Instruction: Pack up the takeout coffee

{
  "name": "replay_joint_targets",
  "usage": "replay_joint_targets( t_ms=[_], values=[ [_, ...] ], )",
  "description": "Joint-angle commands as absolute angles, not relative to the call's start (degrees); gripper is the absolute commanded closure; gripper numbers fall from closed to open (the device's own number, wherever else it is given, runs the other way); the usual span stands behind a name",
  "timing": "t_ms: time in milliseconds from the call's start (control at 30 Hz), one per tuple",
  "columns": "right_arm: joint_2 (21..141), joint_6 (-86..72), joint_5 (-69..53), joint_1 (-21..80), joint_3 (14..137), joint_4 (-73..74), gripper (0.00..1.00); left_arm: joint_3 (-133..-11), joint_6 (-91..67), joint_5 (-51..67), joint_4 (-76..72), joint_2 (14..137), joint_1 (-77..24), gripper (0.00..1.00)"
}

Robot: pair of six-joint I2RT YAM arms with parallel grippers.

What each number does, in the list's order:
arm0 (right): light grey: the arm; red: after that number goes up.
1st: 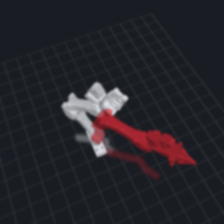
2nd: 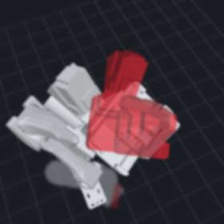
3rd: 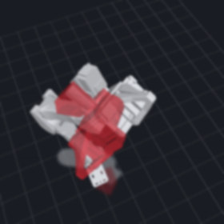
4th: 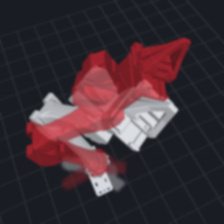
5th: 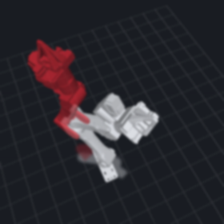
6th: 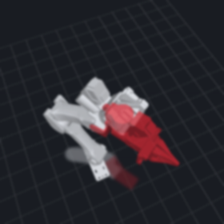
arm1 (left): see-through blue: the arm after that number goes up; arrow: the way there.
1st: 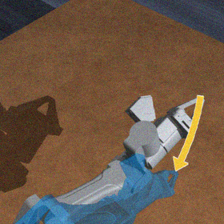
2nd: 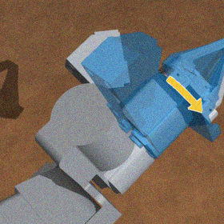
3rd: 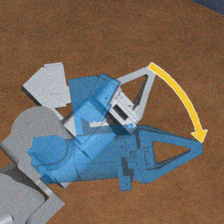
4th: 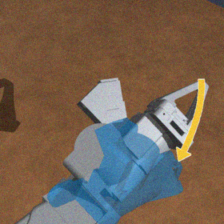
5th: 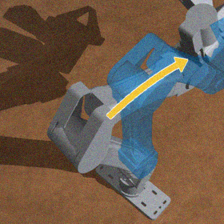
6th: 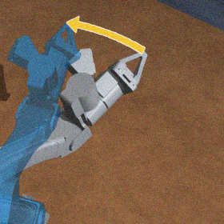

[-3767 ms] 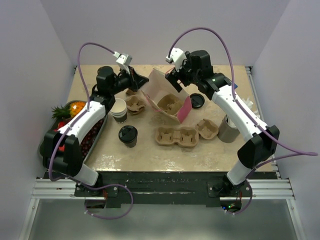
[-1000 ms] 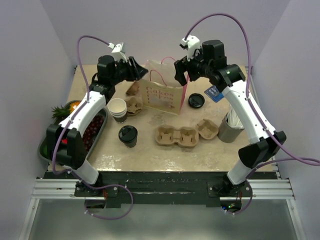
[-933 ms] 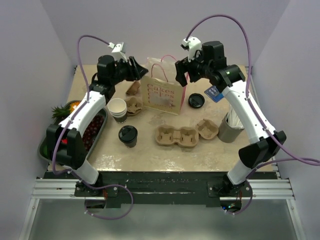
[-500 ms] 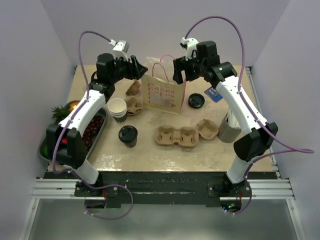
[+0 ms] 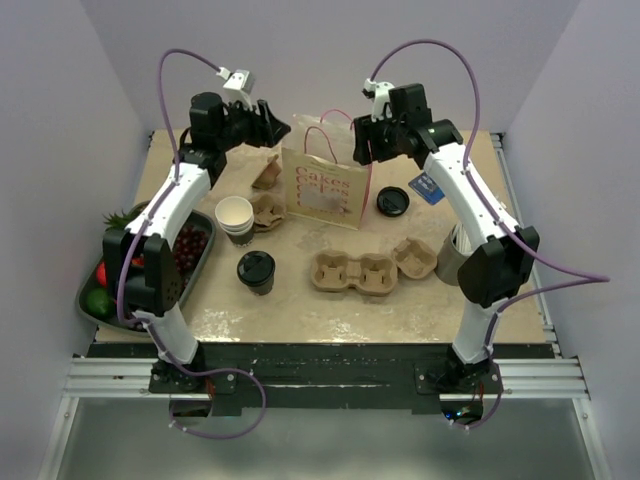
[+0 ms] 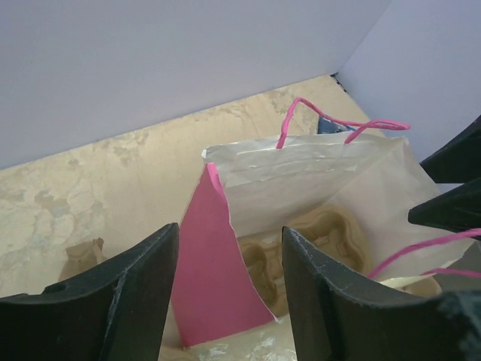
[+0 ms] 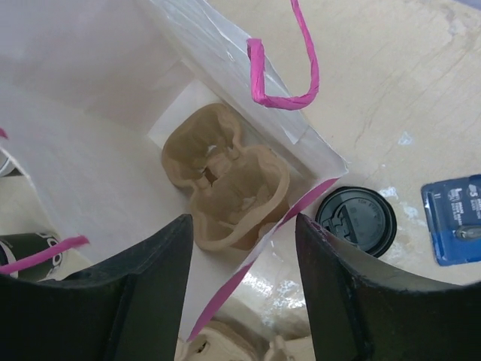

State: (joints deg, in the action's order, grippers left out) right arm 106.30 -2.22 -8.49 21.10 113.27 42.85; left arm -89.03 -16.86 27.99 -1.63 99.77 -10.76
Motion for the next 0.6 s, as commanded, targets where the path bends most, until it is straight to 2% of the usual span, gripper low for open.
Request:
replay_joint_targets(
  t_ms=[0,100,133,167,233,267,333,567],
  values=[
    [106.7,-3.6,-8.17,21.27,115.58,41.66,0.44,-92.81,-19.69,29.62,-2.72,102.83,-10.81,0.42],
    [107.14,-2.56,-8.09,21.27,116.02,41.66,0.57,-94.82,-18.73,29.62,-0.36,104.32,-10.9,0.53],
    [107.31,-2.46,-8.17,21.27,115.93,41.75,0.65,-95.09,-18.2,29.45,1.91,104.5,-10.9,0.56],
    [107.4,-2.11,-8.43,21.27,116.01,41.84,0.72,-95.18,-17.93,30.23,2.19,104.59,-10.9,0.69],
    [107.4,-1.32,-9.05,21.27,116.01,42.19,0.89,-95.1,-17.84,31.55,2.37,104.42,-10.9,0.86],
    [107.23,-1.06,-9.49,21.27,116.36,42.27,0.94,-94.4,-18.1,32.42,2.02,103.63,-10.99,0.99],
    [106.79,-0.26,-10.28,21.36,117.15,42.54,1.0,-93.61,-18.9,33.05,0.88,102.4,-11.16,1.0],
    [103.1,1.41,-11.25,21.27,123.82,44.11,1.0,-93.07,-18.63,33.31,2.28,94.32,-11.42,1.0]
  ],
)
